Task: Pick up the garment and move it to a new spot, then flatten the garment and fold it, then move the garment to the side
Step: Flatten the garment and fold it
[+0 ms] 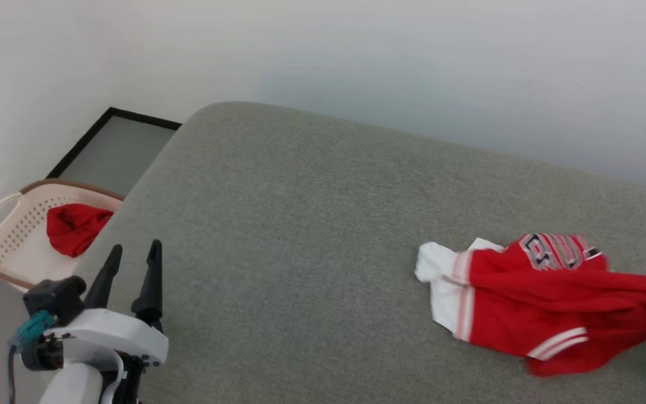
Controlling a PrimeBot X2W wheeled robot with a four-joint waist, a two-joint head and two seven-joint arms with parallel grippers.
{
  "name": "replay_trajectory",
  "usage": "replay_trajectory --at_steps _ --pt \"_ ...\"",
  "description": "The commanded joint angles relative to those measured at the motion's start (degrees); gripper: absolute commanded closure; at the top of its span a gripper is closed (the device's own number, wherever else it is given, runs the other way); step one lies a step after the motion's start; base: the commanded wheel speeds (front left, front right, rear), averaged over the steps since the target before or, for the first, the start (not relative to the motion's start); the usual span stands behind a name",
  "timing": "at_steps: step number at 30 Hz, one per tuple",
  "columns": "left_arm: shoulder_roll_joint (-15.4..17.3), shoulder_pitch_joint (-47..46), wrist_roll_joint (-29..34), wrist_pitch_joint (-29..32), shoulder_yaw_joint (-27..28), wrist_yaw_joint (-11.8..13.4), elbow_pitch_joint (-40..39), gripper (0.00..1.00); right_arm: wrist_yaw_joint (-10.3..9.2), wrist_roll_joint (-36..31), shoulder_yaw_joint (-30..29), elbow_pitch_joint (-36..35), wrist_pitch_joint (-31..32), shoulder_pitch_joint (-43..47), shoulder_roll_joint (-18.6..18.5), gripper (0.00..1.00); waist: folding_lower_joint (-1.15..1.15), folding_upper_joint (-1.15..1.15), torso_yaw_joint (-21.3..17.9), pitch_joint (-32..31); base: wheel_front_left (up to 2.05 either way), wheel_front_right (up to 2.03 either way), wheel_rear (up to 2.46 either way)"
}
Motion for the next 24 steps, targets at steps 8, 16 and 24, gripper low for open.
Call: replay_trajectory --at_steps 8,16,24 --pt "-1.0 -1.73 0.9 -0.22 -0.43 -0.63 0.42 0.0 -0.06 -3.59 -7.83 7.05 -2.64 -1.29 -4.45 1.0 0.0 0.0 -1.13 1.21 0.0 0.0 0.0" --pt "-1.27 -2.85 0.7 -0.23 -1.49 -0.82 1.67 0.0 -0.06 -8.2 -13.6 18.01 -4.29 -2.37 -1.87 1.0 0.0 0.0 -1.35 1.68 0.0 0.0 0.0" --pt "-0.18 -2.22 -0.16 -0.23 -3.28 -0.87 2.33 0.0 -0.06 -9.58 -11.88 25.04 -8.52 -4.12 -0.02 0.0 0.0 0.0 -2.46 0.02 0.0 0.0 0.0"
